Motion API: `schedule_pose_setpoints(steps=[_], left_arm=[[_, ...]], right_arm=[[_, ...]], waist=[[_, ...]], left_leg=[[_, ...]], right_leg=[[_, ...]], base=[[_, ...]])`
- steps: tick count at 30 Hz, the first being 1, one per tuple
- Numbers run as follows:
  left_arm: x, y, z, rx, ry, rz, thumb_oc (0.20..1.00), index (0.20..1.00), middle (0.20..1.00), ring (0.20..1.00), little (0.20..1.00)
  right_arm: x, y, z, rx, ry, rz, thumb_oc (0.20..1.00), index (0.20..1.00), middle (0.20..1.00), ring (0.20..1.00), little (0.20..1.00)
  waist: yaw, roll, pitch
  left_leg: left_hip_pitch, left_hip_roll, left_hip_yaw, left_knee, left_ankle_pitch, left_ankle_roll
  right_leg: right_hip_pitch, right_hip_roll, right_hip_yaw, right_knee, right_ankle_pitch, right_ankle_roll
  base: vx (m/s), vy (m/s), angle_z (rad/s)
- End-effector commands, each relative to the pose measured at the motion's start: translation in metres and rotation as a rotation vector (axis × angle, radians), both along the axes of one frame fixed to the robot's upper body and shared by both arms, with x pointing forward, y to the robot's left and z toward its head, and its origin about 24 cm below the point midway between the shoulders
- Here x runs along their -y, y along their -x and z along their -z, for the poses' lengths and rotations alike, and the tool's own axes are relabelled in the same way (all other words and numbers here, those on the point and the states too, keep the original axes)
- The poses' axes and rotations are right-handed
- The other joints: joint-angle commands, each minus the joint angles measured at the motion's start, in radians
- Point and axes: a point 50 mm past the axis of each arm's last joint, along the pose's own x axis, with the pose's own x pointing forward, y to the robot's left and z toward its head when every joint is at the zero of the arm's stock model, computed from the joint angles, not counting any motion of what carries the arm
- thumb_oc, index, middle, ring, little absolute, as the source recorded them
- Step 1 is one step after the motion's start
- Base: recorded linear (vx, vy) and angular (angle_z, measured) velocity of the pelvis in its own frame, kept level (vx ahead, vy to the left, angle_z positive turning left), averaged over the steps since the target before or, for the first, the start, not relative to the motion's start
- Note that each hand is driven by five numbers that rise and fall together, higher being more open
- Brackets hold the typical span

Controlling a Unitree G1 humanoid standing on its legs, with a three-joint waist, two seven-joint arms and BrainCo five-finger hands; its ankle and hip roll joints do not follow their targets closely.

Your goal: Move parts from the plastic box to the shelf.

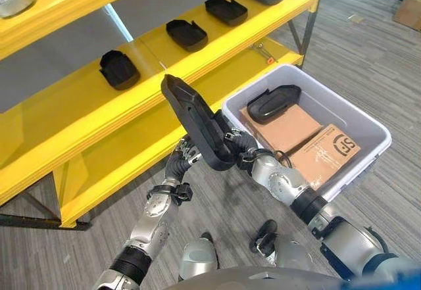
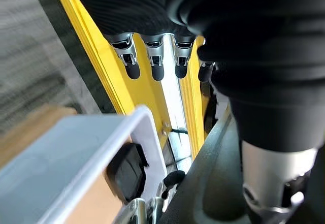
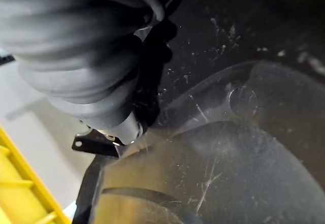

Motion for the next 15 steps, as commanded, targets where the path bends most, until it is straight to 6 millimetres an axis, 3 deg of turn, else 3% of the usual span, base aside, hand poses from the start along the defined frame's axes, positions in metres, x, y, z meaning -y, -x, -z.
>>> schedule_pose_setpoints(steps=[1,6,9,13,15], left_arm=[[-0.005,0.007,-0.015,0.075,0.044,-0.044,1.000,1.000,1.000,1.000,1.000],[-0.011,0.009,-0.023,0.109,-0.013,-0.033,1.000,1.000,1.000,1.000,1.000],[-0.011,0.004,-0.034,0.130,-0.073,-0.019,1.000,1.000,1.000,1.000,1.000],[-0.012,-0.003,-0.042,0.125,-0.125,-0.009,1.000,1.000,1.000,1.000,1.000],[-0.013,-0.005,-0.043,0.107,-0.146,-0.006,1.000,1.000,1.000,1.000,1.000]], right_arm=[[-0.039,-0.002,-0.040,0.092,-0.186,-0.084,0.200,0.200,0.200,0.200,0.200],[-0.055,0.005,-0.041,0.097,-0.230,-0.091,0.200,0.200,0.200,0.200,0.200],[-0.065,0.009,-0.047,0.168,-0.204,-0.089,0.200,0.200,0.200,0.200,0.200],[-0.071,0.014,-0.058,0.252,-0.197,-0.063,0.200,0.200,0.200,0.200,0.200],[-0.070,0.014,-0.062,0.288,-0.189,-0.050,0.200,0.200,0.200,0.200,0.200]], waist=[[0.047,0.018,-0.041],[0.077,0.013,-0.041],[0.093,0.005,-0.042],[0.115,0.000,-0.039],[0.118,0.001,-0.037]], left_leg=[[0.013,-0.004,0.001,0.018,0.044,0.020],[0.046,-0.041,0.008,-0.041,0.002,0.047],[0.064,-0.066,0.014,-0.060,-0.012,0.077],[0.065,-0.090,0.018,-0.063,-0.033,0.107],[0.054,-0.103,0.001,-0.060,-0.042,0.119]], right_leg=[[0.263,0.000,-0.035,-0.371,0.173,0.079],[0.290,-0.033,-0.043,-0.434,0.245,0.137],[0.297,-0.072,-0.045,-0.460,0.310,0.192],[0.289,-0.133,-0.063,-0.474,0.394,0.230],[0.280,-0.146,-0.039,-0.478,0.411,0.237]], base=[[-0.08,0.210,0.68],[-0.11,0.217,0.20],[-0.09,0.109,0.14],[-0.11,0.130,0.11],[-0.12,0.143,0.15]])
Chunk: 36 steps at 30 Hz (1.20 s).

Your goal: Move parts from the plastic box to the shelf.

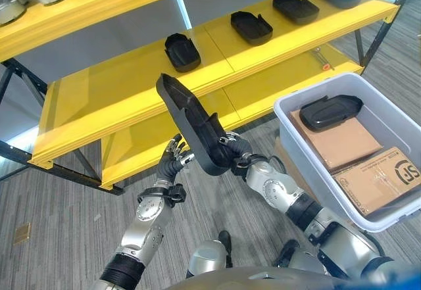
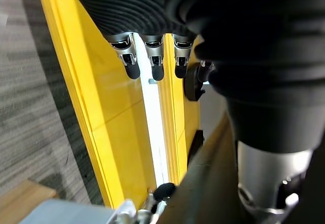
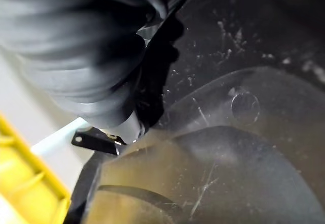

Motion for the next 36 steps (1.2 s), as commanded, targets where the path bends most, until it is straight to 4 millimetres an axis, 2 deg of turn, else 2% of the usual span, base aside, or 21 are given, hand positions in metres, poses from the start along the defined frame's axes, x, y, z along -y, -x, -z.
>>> schedule_pose_setpoints(steps=[1,5,6,7,9,10,12,13,14,15,16,19,21,25,26,28,29,31,34,35,36], left_arm=[[0.000,-0.012,-0.035,0.135,-0.103,0.062,1.000,1.000,1.000,1.000,1.000],[0.000,-0.012,-0.033,0.126,-0.080,0.101,1.000,1.000,1.000,1.000,1.000],[0.002,-0.011,-0.032,0.134,-0.099,0.139,1.000,1.000,1.000,1.000,1.000],[0.003,-0.011,-0.032,0.138,-0.101,0.149,1.000,1.000,1.000,1.000,1.000],[0.007,-0.012,-0.035,0.155,-0.120,0.198,1.000,1.000,1.000,1.000,1.000],[0.007,-0.014,-0.036,0.164,-0.137,0.214,1.000,1.000,1.000,1.000,1.000],[0.005,-0.013,-0.037,0.163,-0.145,0.208,1.000,1.000,1.000,1.000,1.000],[0.004,-0.013,-0.036,0.162,-0.148,0.203,1.000,1.000,1.000,1.000,1.000],[0.000,-0.010,-0.035,0.164,-0.151,0.188,1.000,1.000,1.000,1.000,1.000],[0.000,-0.009,-0.035,0.165,-0.153,0.184,1.000,1.000,1.000,1.000,1.000],[-0.001,-0.003,-0.032,0.178,-0.153,0.182,1.000,1.000,1.000,1.000,1.000],[-0.007,0.001,-0.029,0.175,-0.130,0.163,1.000,1.000,1.000,1.000,1.000],[-0.010,-0.001,-0.029,0.186,-0.111,0.146,1.000,1.000,1.000,1.000,1.000],[-0.008,-0.006,-0.029,0.189,-0.118,0.151,1.000,1.000,1.000,1.000,1.000],[-0.005,-0.008,-0.028,0.189,-0.117,0.154,1.000,1.000,1.000,1.000,1.000],[-0.005,-0.008,-0.028,0.188,-0.113,0.143,1.000,1.000,1.000,1.000,1.000],[-0.005,-0.008,-0.029,0.193,-0.118,0.140,1.000,1.000,1.000,1.000,1.000],[-0.006,-0.007,-0.029,0.194,-0.121,0.138,1.000,1.000,1.000,1.000,1.000],[-0.009,-0.008,-0.033,0.211,-0.118,0.124,1.000,1.000,1.000,1.000,1.000],[-0.009,-0.008,-0.034,0.212,-0.118,0.123,1.000,1.000,1.000,1.000,1.000],[-0.009,-0.009,-0.035,0.216,-0.109,0.123,1.000,1.000,1.000,1.000,1.000]], right_arm=[[-0.043,0.000,-0.058,0.212,-0.168,-0.032,0.200,0.200,0.200,0.200,0.200],[-0.036,-0.001,-0.060,0.245,-0.153,0.007,0.200,0.200,0.200,0.200,0.200],[-0.031,-0.003,-0.059,0.254,-0.151,0.036,0.200,0.200,0.200,0.200,0.200],[-0.029,-0.004,-0.060,0.258,-0.152,0.044,0.200,0.200,0.200,0.200,0.200],[-0.017,-0.008,-0.060,0.290,-0.149,0.085,0.200,0.200,0.200,0.200,0.200],[-0.012,-0.009,-0.059,0.292,-0.158,0.093,0.200,0.200,0.200,0.200,0.200],[-0.008,-0.010,-0.058,0.290,-0.162,0.089,0.200,0.200,0.200,0.200,0.200],[-0.008,-0.010,-0.057,0.287,-0.164,0.085,0.200,0.200,0.200,0.200,0.200],[-0.007,-0.010,-0.057,0.272,-0.167,0.075,0.200,0.200,0.200,0.200,0.200],[-0.007,-0.010,-0.057,0.270,-0.168,0.072,0.200,0.200,0.200,0.200,0.200],[-0.002,-0.010,-0.054,0.260,-0.159,0.073,0.200,0.200,0.200,0.200,0.200],[0.006,-0.013,-0.048,0.262,-0.131,0.067,0.200,0.200,0.200,0.200,0.200],[0.007,-0.014,-0.047,0.267,-0.105,0.049,0.200,0.200,0.200,0.200,0.200],[0.008,-0.017,-0.045,0.262,-0.063,0.054,0.200,0.200,0.200,0.200,0.200],[0.008,-0.018,-0.043,0.258,-0.040,0.063,0.200,0.200,0.200,0.200,0.200],[0.007,-0.018,-0.041,0.248,-0.021,0.055,0.200,0.200,0.200,0.200,0.200],[0.008,-0.017,-0.037,0.238,-0.001,0.055,0.200,0.200,0.200,0.200,0.200],[0.009,-0.017,-0.034,0.225,0.005,0.053,0.200,0.200,0.200,0.200,0.200],[0.009,-0.020,-0.032,0.219,0.036,0.047,0.200,0.200,0.200,0.200,0.200],[0.009,-0.020,-0.032,0.220,0.037,0.046,0.200,0.200,0.200,0.200,0.200],[0.007,-0.020,-0.033,0.227,0.045,0.045,0.200,0.200,0.200,0.200,0.200]], waist=[[0.023,-0.053,-0.005],[0.008,-0.050,-0.008],[-0.002,-0.047,-0.014],[-0.005,-0.047,-0.015],[-0.028,-0.048,-0.019],[-0.033,-0.050,-0.024],[-0.031,-0.054,-0.023],[-0.030,-0.055,-0.023],[-0.019,-0.063,-0.023],[-0.018,-0.065,-0.022],[-0.027,-0.074,-0.019],[-0.037,-0.074,-0.020],[-0.038,-0.076,-0.021],[-0.047,-0.081,-0.016],[-0.052,-0.081,-0.015],[-0.051,-0.081,-0.019],[-0.044,-0.080,-0.023],[-0.041,-0.077,-0.026],[-0.030,-0.066,-0.030],[-0.031,-0.065,-0.030],[-0.031,-0.062,-0.030]], left_leg=[[-0.009,-0.031,0.003,0.031,-0.066,0.048],[-0.039,-0.058,-0.046,0.011,-0.042,0.071],[-0.045,-0.067,-0.090,-0.007,-0.033,0.078],[-0.047,-0.070,-0.102,-0.011,-0.031,0.081],[-0.058,-0.094,-0.189,-0.029,-0.028,0.099],[-0.062,-0.106,-0.212,-0.035,-0.025,0.110],[-0.057,-0.117,-0.220,-0.040,-0.021,0.108],[-0.055,-0.119,-0.221,-0.042,-0.020,0.107],[-0.049,-0.132,-0.217,-0.052,-0.016,0.101],[-0.046,-0.134,-0.217,-0.053,-0.016,0.100],[-0.040,-0.161,-0.242,-0.048,-0.021,0.099],[-0.046,-0.168,-0.239,-0.019,-0.035,0.104],[-0.059,-0.165,-0.219,0.020,-0.048,0.096],[-0.075,-0.120,-0.079,0.097,-0.074,0.068],[-0.072,-0.089,-0.037,0.101,-0.068,0.045],[-0.072,-0.073,-0.035,0.097,-0.061,0.031],[-0.070,-0.043,-0.045,0.083,-0.039,0.010],[-0.068,-0.020,-0.055,0.069,-0.016,-0.006],[-0.088,0.065,-0.098,0.039,0.087,-0.050],[-0.089,0.067,-0.100,0.037,0.090,-0.051],[-0.096,0.094,-0.105,0.032,0.123,-0.062]], right_leg=[[0.159,-0.089,0.064,-0.236,0.190,0.142],[0.135,-0.070,0.160,-0.256,0.204,0.135],[0.124,-0.041,0.226,-0.254,0.188,0.131],[0.120,-0.030,0.245,-0.251,0.182,0.130],[0.091,0.060,0.350,-0.227,0.131,0.119],[0.065,0.115,0.360,-0.179,0.099,0.107],[0.066,0.166,0.327,-0.171,0.064,0.087],[0.066,0.175,0.319,-0.167,0.057,0.083],[0.075,0.229,0.275,-0.182,0.043,0.053],[0.078,0.237,0.271,-0.186,0.041,0.049],[0.070,0.279,0.302,-0.236,0.071,0.037],[0.076,0.271,0.330,-0.256,0.082,0.034],[0.080,0.257,0.323,-0.265,0.085,0.031],[0.106,0.217,0.239,-0.285,0.089,0.025],[0.122,0.206,0.206,-0.293,0.087,0.021],[0.133,0.199,0.192,-0.299,0.085,0.019],[0.146,0.191,0.181,-0.307,0.081,0.014],[0.153,0.186,0.176,-0.309,0.076,0.011],[0.151,0.176,0.167,-0.287,0.044,-0.004],[0.151,0.176,0.166,-0.285,0.042,-0.005],[0.149,0.170,0.160,-0.277,0.034,-0.009]], base=[[-0.08,0.108,0.11],[-0.11,0.106,0.29],[-0.04,0.063,0.92],[-0.04,0.041,1.13],[-0.01,0.016,0.97],[0.03,0.015,0.97],[0.04,-0.005,0.84],[0.06,-0.040,0.46],[0.05,-0.045,0.21],[0.09,-0.070,0.01],[0.08,-0.054,-0.11],[0.05,-0.080,-0.01],[0.02,-0.081,0.10],[0.00,-0.044,0.42],[0.01,-0.001,0.91],[0.03,0.016,0.74],[0.04,0.023,0.38],[0.03,0.070,0.28],[0.00,0.120,0.10],[-0.03,0.130,0.01],[-0.04,0.136,-0.01]])
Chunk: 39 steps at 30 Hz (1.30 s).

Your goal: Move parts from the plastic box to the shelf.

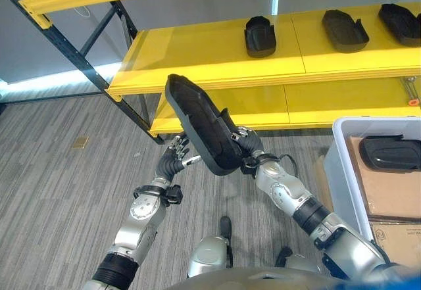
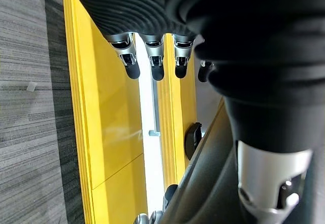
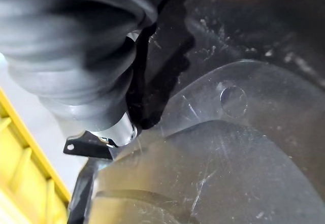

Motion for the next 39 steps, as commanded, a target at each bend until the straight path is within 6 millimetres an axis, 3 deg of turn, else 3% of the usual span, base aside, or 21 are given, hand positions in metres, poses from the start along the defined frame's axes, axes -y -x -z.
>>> schedule_pose_setpoints(steps=[1,3,4,8,13,21,22,39], left_arm=[[-0.004,-0.014,-0.033,0.170,0.006,0.002,1.000,1.000,1.000,1.000,1.000],[-0.001,-0.016,-0.034,0.174,0.012,0.017,1.000,1.000,1.000,1.000,1.000],[0.000,-0.018,-0.034,0.172,0.021,0.019,1.000,1.000,1.000,1.000,1.000],[0.006,-0.020,-0.032,0.162,0.033,0.041,1.000,1.000,1.000,1.000,1.000],[0.016,-0.020,-0.028,0.150,0.063,0.069,1.000,1.000,1.000,1.000,1.000],[0.027,-0.017,-0.025,0.135,0.090,0.111,1.000,1.000,1.000,1.000,1.000],[0.042,-0.038,-0.036,0.172,0.148,0.137,1.000,1.000,1.000,1.000,1.000],[0.045,-0.035,-0.036,0.140,0.129,0.172,1.000,1.000,1.000,1.000,1.000]], right_arm=[[-0.029,-0.014,-0.046,0.171,-0.083,-0.053,0.200,0.200,0.200,0.200,0.200],[-0.031,-0.015,-0.048,0.186,-0.073,-0.052,0.200,0.200,0.200,0.200,0.200],[-0.034,-0.015,-0.052,0.202,-0.097,-0.050,0.200,0.200,0.200,0.200,0.200],[-0.027,-0.015,-0.057,0.238,-0.112,-0.016,0.200,0.200,0.200,0.200,0.200],[-0.015,-0.015,-0.061,0.262,-0.122,0.034,0.200,0.200,0.200,0.200,0.200],[-0.001,-0.015,-0.049,0.239,-0.094,0.087,0.200,0.200,0.200,0.200,0.200],[0.018,-0.007,-0.054,0.299,-0.240,0.121,0.200,0.200,0.200,0.200,0.200],[0.011,-0.004,-0.047,0.268,-0.241,0.122,0.200,0.200,0.200,0.200,0.200]], waist=[[0.003,-0.082,0.006],[0.001,-0.082,0.013],[-0.002,-0.078,0.019],[-0.018,-0.065,0.027],[-0.040,-0.045,0.036],[-0.063,-0.028,0.024],[-0.094,-0.103,0.000],[-0.075,-0.100,-0.029]], left_leg=[[0.056,0.066,-0.001,0.024,0.059,-0.110],[0.034,0.108,-0.007,0.047,0.119,-0.120],[0.034,0.102,-0.009,0.056,0.092,-0.116],[0.046,0.109,0.018,0.055,0.095,-0.124],[0.059,0.077,0.020,0.062,0.081,-0.125],[0.088,0.035,0.030,0.038,0.036,-0.115],[0.103,-0.053,0.009,-0.027,-0.088,-0.049],[0.142,-0.079,0.012,-0.071,-0.088,-0.042]], right_leg=[[0.114,0.020,-0.025,-0.268,0.140,0.003],[0.115,-0.003,-0.037,-0.251,0.135,-0.003],[0.109,-0.010,-0.050,-0.221,0.115,-0.008],[0.110,-0.022,-0.075,-0.178,0.092,-0.015],[0.129,-0.032,-0.069,-0.167,0.086,-0.016],[0.157,-0.035,-0.043,-0.200,0.097,-0.009],[0.125,0.051,0.051,-0.275,0.136,0.029],[0.180,0.034,0.046,-0.334,0.160,0.042]], base=[[-0.05,0.180,0.06],[-0.04,0.201,0.07],[-0.04,0.210,0.05],[-0.01,0.126,0.36],[0.03,0.174,0.25],[0.03,0.079,0.07],[-0.01,0.033,0.10],[-0.01,0.058,0.06]])
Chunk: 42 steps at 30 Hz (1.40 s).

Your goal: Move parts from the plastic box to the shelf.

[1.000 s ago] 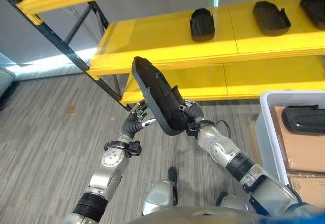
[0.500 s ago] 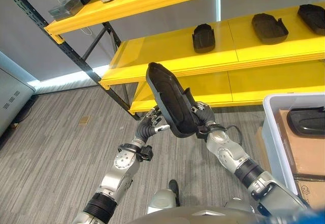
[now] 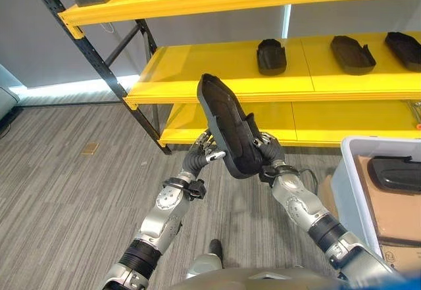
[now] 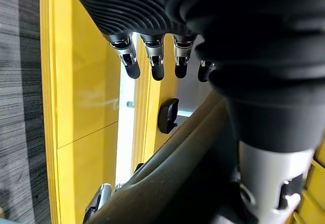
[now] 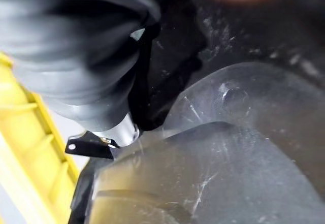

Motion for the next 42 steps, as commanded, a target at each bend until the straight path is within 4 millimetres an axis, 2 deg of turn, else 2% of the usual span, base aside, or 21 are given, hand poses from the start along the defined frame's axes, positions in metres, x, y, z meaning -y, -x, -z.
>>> schedule_pose_setpoints(steps=[1,5,10,14,16,17,18,19,21,22,24,25,27,28,29,30,32,35,38,39,42], left_arm=[[-0.009,-0.017,-0.035,0.144,-0.030,0.002,1.000,1.000,1.000,1.000,1.000],[-0.011,-0.018,-0.035,0.141,-0.033,-0.010,1.000,1.000,1.000,1.000,1.000],[-0.013,-0.021,-0.039,0.147,-0.051,-0.017,1.000,1.000,1.000,1.000,1.000],[-0.012,-0.026,-0.044,0.156,-0.086,-0.002,1.000,1.000,1.000,1.000,1.000],[-0.012,-0.028,-0.047,0.165,-0.093,-0.002,1.000,1.000,1.000,1.000,1.000],[-0.013,-0.029,-0.049,0.175,-0.104,-0.013,1.000,1.000,1.000,1.000,1.000],[-0.013,-0.029,-0.050,0.177,-0.105,-0.013,1.000,1.000,1.000,1.000,1.000],[-0.016,-0.028,-0.052,0.190,-0.101,-0.027,1.000,1.000,1.000,1.000,1.000],[-0.016,-0.029,-0.054,0.198,-0.094,-0.030,1.000,1.000,1.000,1.000,1.000],[-0.015,-0.028,-0.055,0.205,-0.087,-0.030,1.000,1.000,1.000,1.000,1.000],[-0.014,-0.026,-0.056,0.214,-0.083,-0.025,1.000,1.000,1.000,1.000,1.000],[-0.014,-0.025,-0.056,0.217,-0.083,-0.024,1.000,1.000,1.000,1.000,1.000],[-0.013,-0.023,-0.054,0.219,-0.084,-0.020,1.000,1.000,1.000,1.000,1.000],[-0.013,-0.023,-0.053,0.219,-0.086,-0.018,1.000,1.000,1.000,1.000,1.000],[-0.012,-0.022,-0.053,0.220,-0.082,-0.014,1.000,1.000,1.000,1.000,1.000],[-0.012,-0.022,-0.053,0.219,-0.081,-0.012,1.000,1.000,1.000,1.000,1.000],[-0.009,-0.021,-0.051,0.229,-0.089,0.003,1.000,1.000,1.000,1.000,1.000],[-0.006,-0.022,-0.051,0.250,-0.097,0.010,1.000,1.000,1.000,1.000,1.000],[-0.004,-0.024,-0.053,0.251,-0.103,0.007,1.000,1.000,1.000,1.000,1.000],[-0.005,-0.026,-0.052,0.245,-0.092,0.009,1.000,1.000,1.000,1.000,1.000],[-0.004,-0.027,-0.056,0.249,-0.076,0.019,1.000,1.000,1.000,1.000,1.000]], right_arm=[[-0.036,-0.019,-0.063,0.252,-0.196,-0.066,0.200,0.200,0.200,0.200,0.200],[-0.040,-0.020,-0.064,0.252,-0.195,-0.080,0.200,0.200,0.200,0.200,0.200],[-0.048,-0.018,-0.065,0.251,-0.201,-0.098,0.200,0.200,0.200,0.200,0.200],[-0.056,-0.018,-0.070,0.267,-0.226,-0.099,0.200,0.200,0.200,0.200,0.200],[-0.062,-0.018,-0.074,0.274,-0.239,-0.108,0.200,0.200,0.200,0.200,0.200],[-0.070,-0.017,-0.079,0.277,-0.251,-0.122,0.200,0.200,0.200,0.200,0.200],[-0.071,-0.017,-0.080,0.279,-0.251,-0.123,0.200,0.200,0.200,0.200,0.200],[-0.079,-0.017,-0.085,0.283,-0.256,-0.134,0.200,0.200,0.200,0.200,0.200],[-0.082,-0.016,-0.088,0.284,-0.257,-0.134,0.200,0.200,0.200,0.200,0.200],[-0.081,-0.014,-0.088,0.281,-0.258,-0.125,0.200,0.200,0.200,0.200,0.200],[-0.078,-0.015,-0.087,0.281,-0.256,-0.118,0.200,0.200,0.200,0.200,0.200],[-0.077,-0.015,-0.087,0.283,-0.254,-0.118,0.200,0.200,0.200,0.200,0.200],[-0.073,-0.016,-0.084,0.282,-0.254,-0.107,0.200,0.200,0.200,0.200,0.200],[-0.072,-0.016,-0.083,0.278,-0.256,-0.101,0.200,0.200,0.200,0.200,0.200],[-0.070,-0.016,-0.081,0.274,-0.259,-0.092,0.200,0.200,0.200,0.200,0.200],[-0.069,-0.016,-0.080,0.272,-0.260,-0.088,0.200,0.200,0.200,0.200,0.200],[-0.065,-0.018,-0.077,0.276,-0.264,-0.070,0.200,0.200,0.200,0.200,0.200],[-0.064,-0.019,-0.078,0.288,-0.268,-0.067,0.200,0.200,0.200,0.200,0.200],[-0.063,-0.020,-0.078,0.300,-0.255,-0.064,0.200,0.200,0.200,0.200,0.200],[-0.064,-0.021,-0.080,0.306,-0.247,-0.058,0.200,0.200,0.200,0.200,0.200],[-0.065,-0.024,-0.085,0.315,-0.236,-0.050,0.200,0.200,0.200,0.200,0.200]], waist=[[-0.004,-0.087,0.072],[-0.006,-0.087,0.076],[-0.009,-0.091,0.077],[-0.003,-0.088,0.081],[0.012,-0.082,0.086],[0.037,-0.075,0.096],[0.039,-0.074,0.098],[0.055,-0.065,0.112],[0.048,-0.064,0.119],[0.027,-0.068,0.122],[0.016,-0.074,0.122],[0.015,-0.076,0.123],[0.015,-0.088,0.121],[0.017,-0.089,0.118],[0.015,-0.095,0.116],[0.014,-0.094,0.115],[0.000,-0.103,0.120],[-0.007,-0.093,0.117],[-0.006,-0.092,0.112],[-0.001,-0.086,0.109],[0.002,-0.075,0.101]], left_leg=[[0.086,-0.098,-0.016,-0.001,-0.134,0.025],[0.090,-0.108,-0.009,0.015,-0.151,0.037],[0.103,-0.133,0.012,0.043,-0.188,0.074],[0.106,-0.155,0.017,0.049,-0.203,0.115],[0.108,-0.157,0.036,0.046,-0.201,0.127],[0.129,-0.160,0.068,0.039,-0.218,0.127],[0.130,-0.161,0.073,0.038,-0.218,0.127],[0.159,-0.169,0.105,0.019,-0.230,0.131],[0.172,-0.183,0.091,0.008,-0.235,0.135],[0.186,-0.206,0.059,0.001,-0.244,0.140],[0.186,-0.227,0.050,0.000,-0.236,0.144],[0.189,-0.233,0.046,-0.002,-0.237,0.144],[0.211,-0.268,0.021,-0.012,-0.244,0.149],[0.231,-0.278,-0.002,-0.019,-0.262,0.149],[0.238,-0.294,-0.021,-0.020,-0.266,0.155],[0.242,-0.294,-0.027,-0.020,-0.272,0.157],[0.234,-0.312,-0.051,0.004,-0.281,0.175],[0.239,-0.294,-0.051,0.018,-0.302,0.168],[0.229,-0.293,-0.050,0.033,-0.303,0.169],[0.226,-0.286,-0.044,0.052,-0.315,0.170],[0.219,-0.283,-0.034,0.054,-0.317,0.166]], right_leg=[[0.108,0.049,0.076,-0.222,0.126,-0.023],[0.106,0.042,0.084,-0.213,0.125,-0.019],[0.099,0.026,0.099,-0.189,0.127,-0.003],[0.069,0.006,0.099,-0.117,0.117,0.017],[0.041,-0.014,0.050,-0.046,0.111,0.027],[0.015,-0.060,-0.039,0.043,0.115,0.040],[0.010,-0.066,-0.046,0.052,0.116,0.041],[-0.022,-0.091,-0.122,0.109,0.119,0.045],[-0.044,-0.059,-0.113,0.094,0.116,0.045],[-0.070,0.009,-0.078,0.043,0.117,0.036],[-0.092,0.046,-0.085,-0.015,0.161,0.019],[-0.095,0.052,-0.089,-0.028,0.172,0.019],[-0.118,0.061,-0.120,-0.083,0.246,0.036],[-0.124,0.072,-0.115,-0.096,0.256,0.054],[-0.142,0.071,-0.117,-0.125,0.298,0.064],[-0.145,0.072,-0.115,-0.130,0.305,0.069],[-0.207,0.039,-0.081,-0.147,0.373,0.081],[-0.196,0.048,-0.065,-0.158,0.343,0.078],[-0.199,0.035,-0.075,-0.142,0.336,0.071],[-0.191,0.029,-0.085,-0.094,0.306,0.060],[-0.186,0.022,-0.096,-0.061,0.272,0.046]], base=[[0.01,0.078,0.02],[0.02,0.128,-0.05],[0.03,0.194,-0.04],[0.01,0.202,-0.05],[0.01,0.210,-0.08],[0.03,0.215,-0.27],[0.04,0.283,-0.58],[0.01,0.162,-0.55],[0.05,0.130,-0.57],[0.02,0.071,-0.39],[0.04,0.050,0.10],[0.12,0.055,0.40],[0.21,0.055,0.46],[0.30,0.048,0.31],[0.24,0.029,0.09],[0.20,0.024,0.02],[0.18,0.005,0.13],[0.22,-0.016,0.29],[0.26,0.008,0.15],[0.25,0.025,0.21],[0.23,0.062,0.08]])
